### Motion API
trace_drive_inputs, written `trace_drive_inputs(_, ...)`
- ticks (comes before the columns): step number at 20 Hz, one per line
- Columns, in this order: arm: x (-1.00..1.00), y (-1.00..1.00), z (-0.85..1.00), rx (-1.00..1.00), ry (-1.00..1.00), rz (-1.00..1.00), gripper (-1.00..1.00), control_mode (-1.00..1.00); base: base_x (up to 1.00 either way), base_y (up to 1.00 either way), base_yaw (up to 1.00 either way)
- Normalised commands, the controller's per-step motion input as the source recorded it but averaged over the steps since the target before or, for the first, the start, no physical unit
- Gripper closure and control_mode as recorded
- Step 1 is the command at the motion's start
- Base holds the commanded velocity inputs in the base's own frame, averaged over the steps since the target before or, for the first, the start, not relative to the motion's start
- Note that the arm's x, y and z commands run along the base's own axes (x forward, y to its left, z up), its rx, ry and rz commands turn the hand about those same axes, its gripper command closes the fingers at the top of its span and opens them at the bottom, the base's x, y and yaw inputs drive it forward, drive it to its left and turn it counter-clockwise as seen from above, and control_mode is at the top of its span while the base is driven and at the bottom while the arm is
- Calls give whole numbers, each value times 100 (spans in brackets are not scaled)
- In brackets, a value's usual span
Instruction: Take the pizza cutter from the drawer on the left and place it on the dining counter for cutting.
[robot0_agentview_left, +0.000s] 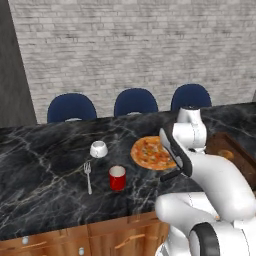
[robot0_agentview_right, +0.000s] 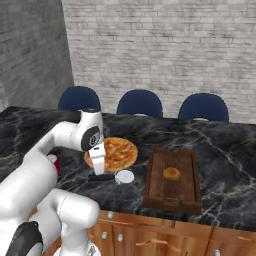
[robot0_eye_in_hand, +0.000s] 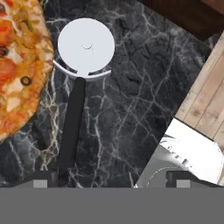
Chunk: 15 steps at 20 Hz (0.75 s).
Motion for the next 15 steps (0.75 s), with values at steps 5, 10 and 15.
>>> trace_drive_inputs(5, -61, 0, 70, 0, -6, 13, -100, -100, 0, 0, 0)
trace_drive_inputs(10, -52, 1, 61, 0, -2, 18, -100, -100, 0, 0, 0)
trace_drive_inputs(15, -59, 0, 45, 0, 0, 20, -100, -100, 0, 0, 0)
